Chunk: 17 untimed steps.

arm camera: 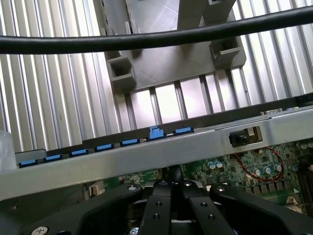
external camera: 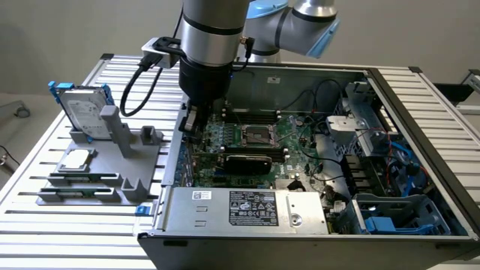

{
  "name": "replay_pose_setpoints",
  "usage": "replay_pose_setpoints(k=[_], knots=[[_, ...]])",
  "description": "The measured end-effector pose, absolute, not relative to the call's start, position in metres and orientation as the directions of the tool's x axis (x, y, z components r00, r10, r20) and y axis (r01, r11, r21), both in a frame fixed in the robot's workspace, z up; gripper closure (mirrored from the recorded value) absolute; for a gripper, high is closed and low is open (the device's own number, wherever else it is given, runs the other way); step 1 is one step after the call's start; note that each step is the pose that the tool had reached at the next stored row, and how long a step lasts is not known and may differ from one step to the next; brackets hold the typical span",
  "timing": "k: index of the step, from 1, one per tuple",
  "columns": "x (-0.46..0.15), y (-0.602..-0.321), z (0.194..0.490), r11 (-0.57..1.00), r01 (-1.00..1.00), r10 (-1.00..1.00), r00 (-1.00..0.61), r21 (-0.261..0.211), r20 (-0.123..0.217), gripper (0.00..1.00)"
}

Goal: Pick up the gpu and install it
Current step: 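Press down on the gpu until it lock into place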

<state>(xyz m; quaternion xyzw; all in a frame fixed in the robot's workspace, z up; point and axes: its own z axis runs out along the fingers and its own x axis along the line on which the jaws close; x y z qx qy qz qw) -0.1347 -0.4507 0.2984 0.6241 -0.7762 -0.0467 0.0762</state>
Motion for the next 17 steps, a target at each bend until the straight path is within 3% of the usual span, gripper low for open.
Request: replay_pose_setpoints(k=[17], knots=[[-0.1358,-0.4507,0.2964,0.220,-0.962,-0.975,-0.210,0.163,0.078,0.89]])
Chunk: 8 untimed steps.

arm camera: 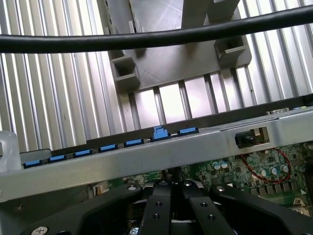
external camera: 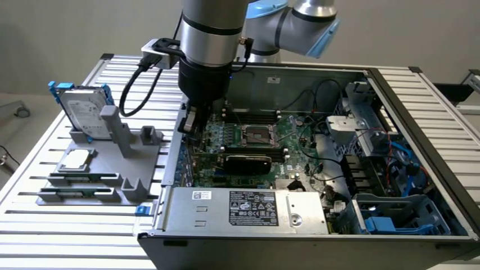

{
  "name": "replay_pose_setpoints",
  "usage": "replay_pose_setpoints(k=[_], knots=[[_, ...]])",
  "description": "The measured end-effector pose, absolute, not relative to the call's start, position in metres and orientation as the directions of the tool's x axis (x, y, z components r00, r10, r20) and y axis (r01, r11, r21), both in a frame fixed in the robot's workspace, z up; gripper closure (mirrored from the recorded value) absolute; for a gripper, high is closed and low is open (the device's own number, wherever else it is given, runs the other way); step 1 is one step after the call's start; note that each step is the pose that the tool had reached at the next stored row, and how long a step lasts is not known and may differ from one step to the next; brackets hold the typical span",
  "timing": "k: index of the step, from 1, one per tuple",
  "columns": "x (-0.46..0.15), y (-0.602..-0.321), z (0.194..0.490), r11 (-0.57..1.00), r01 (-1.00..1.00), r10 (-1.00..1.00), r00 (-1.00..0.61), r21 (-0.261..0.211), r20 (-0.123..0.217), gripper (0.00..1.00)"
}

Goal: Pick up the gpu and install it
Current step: 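Press down on the gpu until it lock into place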

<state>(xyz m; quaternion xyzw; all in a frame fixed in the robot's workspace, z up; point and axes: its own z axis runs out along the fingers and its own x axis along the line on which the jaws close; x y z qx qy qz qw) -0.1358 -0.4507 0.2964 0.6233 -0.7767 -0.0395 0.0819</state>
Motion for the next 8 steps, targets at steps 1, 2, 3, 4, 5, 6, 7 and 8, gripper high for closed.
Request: replay_pose_setpoints(k=[1,2,3,4,5,6,7,8], knots=[[-0.1359,-0.4507,0.2965,0.220,-0.962,-0.975,-0.210,0.163,0.078,0.89],[-0.1359,-0.4507,0.2966,0.220,-0.962,-0.975,-0.210,0.164,0.078,0.89],[-0.1358,-0.4507,0.2968,0.220,-0.962,-0.975,-0.210,0.164,0.078,0.89],[-0.1356,-0.4507,0.2972,0.220,-0.962,-0.975,-0.210,0.164,0.078,0.89],[-0.1353,-0.4507,0.2977,0.220,-0.962,-0.975,-0.210,0.164,0.078,0.89],[-0.1345,-0.4507,0.2984,0.220,-0.962,-0.975,-0.210,0.164,0.078,0.89],[-0.1332,-0.4507,0.2994,0.220,-0.962,-0.975,-0.210,0.163,0.078,0.89],[-0.1319,-0.4506,0.3001,0.220,-0.962,-0.975,-0.210,0.163,0.078,0.89]])
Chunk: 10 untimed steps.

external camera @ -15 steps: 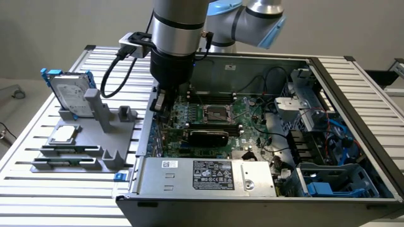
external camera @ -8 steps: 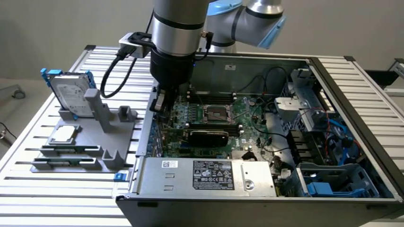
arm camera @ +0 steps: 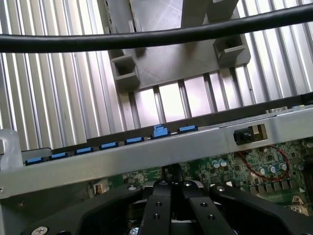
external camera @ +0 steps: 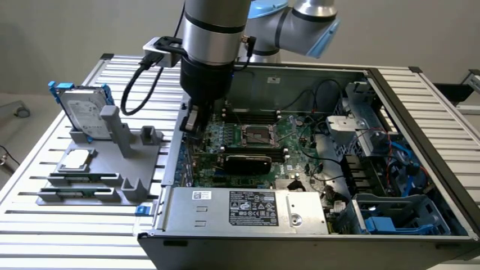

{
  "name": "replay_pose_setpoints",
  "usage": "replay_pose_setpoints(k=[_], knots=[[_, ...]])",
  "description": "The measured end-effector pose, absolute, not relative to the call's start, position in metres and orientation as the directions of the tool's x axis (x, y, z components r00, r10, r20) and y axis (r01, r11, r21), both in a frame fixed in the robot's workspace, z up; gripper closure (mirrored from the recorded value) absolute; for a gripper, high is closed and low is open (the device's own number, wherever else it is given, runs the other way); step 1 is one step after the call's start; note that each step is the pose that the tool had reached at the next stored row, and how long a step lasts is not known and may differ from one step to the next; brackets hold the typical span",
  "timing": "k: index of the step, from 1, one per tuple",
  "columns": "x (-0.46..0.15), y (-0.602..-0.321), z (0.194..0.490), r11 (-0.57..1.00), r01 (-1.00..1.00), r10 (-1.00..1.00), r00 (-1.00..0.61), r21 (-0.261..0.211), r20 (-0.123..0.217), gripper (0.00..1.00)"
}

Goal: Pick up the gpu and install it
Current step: 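Press down on the gpu until it lock into place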

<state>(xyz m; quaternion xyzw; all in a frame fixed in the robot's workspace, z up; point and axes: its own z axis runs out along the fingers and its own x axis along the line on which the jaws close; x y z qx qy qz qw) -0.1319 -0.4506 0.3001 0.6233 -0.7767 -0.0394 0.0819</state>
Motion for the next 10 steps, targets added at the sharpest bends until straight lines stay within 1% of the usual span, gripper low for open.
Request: replay_pose_setpoints(k=[10], knots=[[-0.106,-0.451,0.303,0.219,-0.962,-0.975,-0.208,0.164,0.078,0.89]])
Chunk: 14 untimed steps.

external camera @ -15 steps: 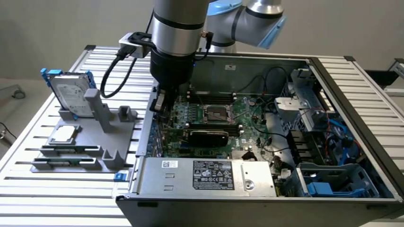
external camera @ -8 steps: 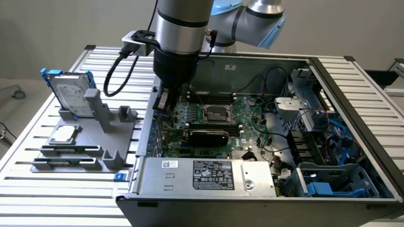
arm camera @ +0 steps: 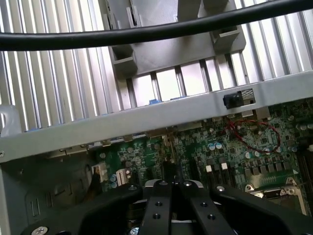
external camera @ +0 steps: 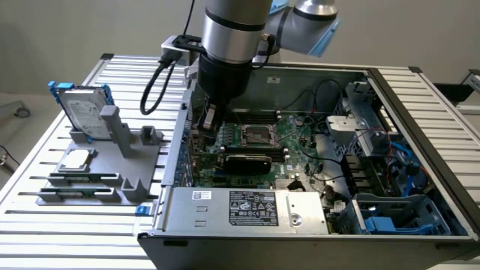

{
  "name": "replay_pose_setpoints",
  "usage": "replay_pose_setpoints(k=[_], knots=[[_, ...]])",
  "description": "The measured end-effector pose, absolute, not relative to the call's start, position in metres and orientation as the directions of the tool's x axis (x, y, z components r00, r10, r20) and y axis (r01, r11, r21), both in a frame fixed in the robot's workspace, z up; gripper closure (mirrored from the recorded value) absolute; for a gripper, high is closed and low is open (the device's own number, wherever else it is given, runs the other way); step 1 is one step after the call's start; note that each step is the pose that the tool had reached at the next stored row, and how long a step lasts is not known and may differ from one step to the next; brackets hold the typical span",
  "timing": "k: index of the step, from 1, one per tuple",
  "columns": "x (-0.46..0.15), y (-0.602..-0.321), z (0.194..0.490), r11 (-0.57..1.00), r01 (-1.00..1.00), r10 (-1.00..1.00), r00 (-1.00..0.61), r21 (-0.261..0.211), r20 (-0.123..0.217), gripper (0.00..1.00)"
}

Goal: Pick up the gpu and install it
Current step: 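Press down on the gpu until it lock into place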

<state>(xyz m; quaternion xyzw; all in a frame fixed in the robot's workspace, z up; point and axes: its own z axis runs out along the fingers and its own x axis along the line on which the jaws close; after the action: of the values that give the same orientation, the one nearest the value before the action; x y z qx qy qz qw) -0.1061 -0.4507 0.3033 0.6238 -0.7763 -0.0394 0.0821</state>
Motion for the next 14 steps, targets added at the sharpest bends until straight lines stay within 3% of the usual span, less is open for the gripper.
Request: replay_pose_setpoints(k=[14], knots=[[-0.081,-0.451,0.303,0.215,-0.963,-0.976,-0.204,0.165,0.078,0.89]])
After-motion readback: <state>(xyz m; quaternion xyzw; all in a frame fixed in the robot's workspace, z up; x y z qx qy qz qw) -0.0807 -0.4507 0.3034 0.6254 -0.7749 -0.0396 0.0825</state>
